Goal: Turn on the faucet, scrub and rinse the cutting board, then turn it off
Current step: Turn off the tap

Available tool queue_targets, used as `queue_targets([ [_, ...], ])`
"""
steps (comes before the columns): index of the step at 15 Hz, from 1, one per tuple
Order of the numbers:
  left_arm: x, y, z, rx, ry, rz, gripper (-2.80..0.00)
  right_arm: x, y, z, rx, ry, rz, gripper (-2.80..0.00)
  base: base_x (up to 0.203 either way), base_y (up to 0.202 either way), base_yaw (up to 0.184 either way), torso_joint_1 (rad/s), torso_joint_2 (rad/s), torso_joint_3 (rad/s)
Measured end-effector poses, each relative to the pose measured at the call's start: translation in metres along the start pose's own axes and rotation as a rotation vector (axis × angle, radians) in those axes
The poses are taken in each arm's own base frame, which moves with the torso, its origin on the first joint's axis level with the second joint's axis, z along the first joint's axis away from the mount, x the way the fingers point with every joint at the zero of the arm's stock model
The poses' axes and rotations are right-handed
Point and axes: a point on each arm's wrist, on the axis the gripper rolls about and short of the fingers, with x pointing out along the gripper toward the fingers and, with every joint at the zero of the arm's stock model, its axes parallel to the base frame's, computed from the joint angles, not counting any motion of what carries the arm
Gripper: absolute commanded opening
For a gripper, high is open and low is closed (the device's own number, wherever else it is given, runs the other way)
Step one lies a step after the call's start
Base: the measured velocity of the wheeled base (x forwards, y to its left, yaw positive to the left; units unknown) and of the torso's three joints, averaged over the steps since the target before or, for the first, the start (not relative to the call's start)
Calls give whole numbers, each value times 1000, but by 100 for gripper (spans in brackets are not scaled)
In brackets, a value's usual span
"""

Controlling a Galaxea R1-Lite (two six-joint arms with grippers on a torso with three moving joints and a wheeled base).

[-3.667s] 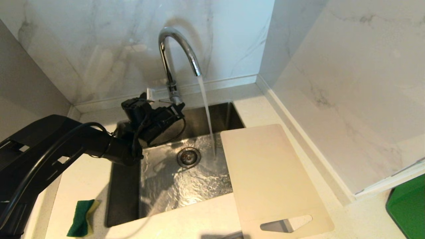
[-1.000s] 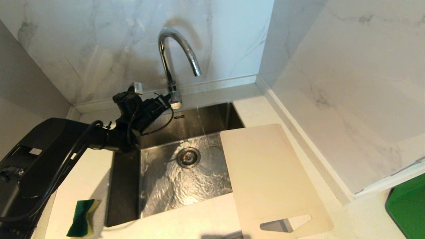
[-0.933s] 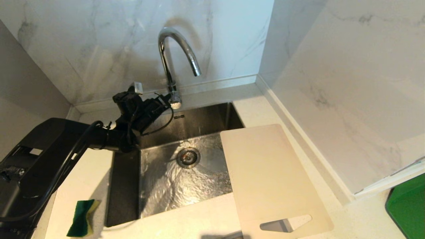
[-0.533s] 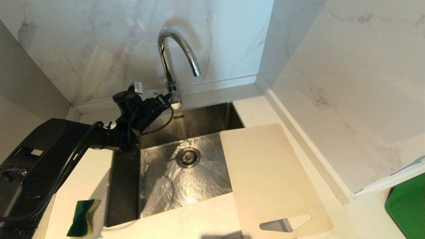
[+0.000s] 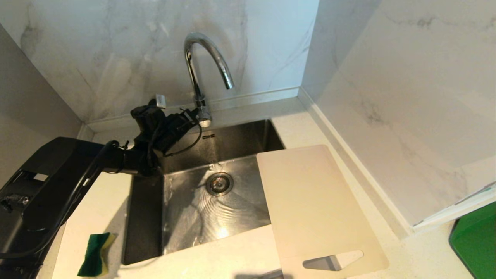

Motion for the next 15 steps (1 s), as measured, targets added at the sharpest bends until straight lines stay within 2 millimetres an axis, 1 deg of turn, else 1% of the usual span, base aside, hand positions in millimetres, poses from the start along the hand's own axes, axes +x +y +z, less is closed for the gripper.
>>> queue_targets([
  [3, -5, -10, 3, -2, 2, 5, -280, 0, 0, 0, 0, 0, 0, -280, 0, 0, 0, 0, 0, 0],
  [6, -11, -26, 8, -3, 14, -7, -280, 0, 0, 0, 0, 0, 0, -280, 0, 0, 0, 0, 0, 0],
  [8, -16, -38, 16, -1, 9, -25, -280, 0, 0, 0, 0, 0, 0, -280, 0, 0, 0, 0, 0, 0],
  [12, -26, -59, 37, -2, -11, -55, -280, 0, 0, 0, 0, 0, 0, -280, 0, 0, 0, 0, 0, 0],
  [15, -36, -75, 56, 16, -42, -71, -280, 0, 0, 0, 0, 0, 0, -280, 0, 0, 0, 0, 0, 0],
])
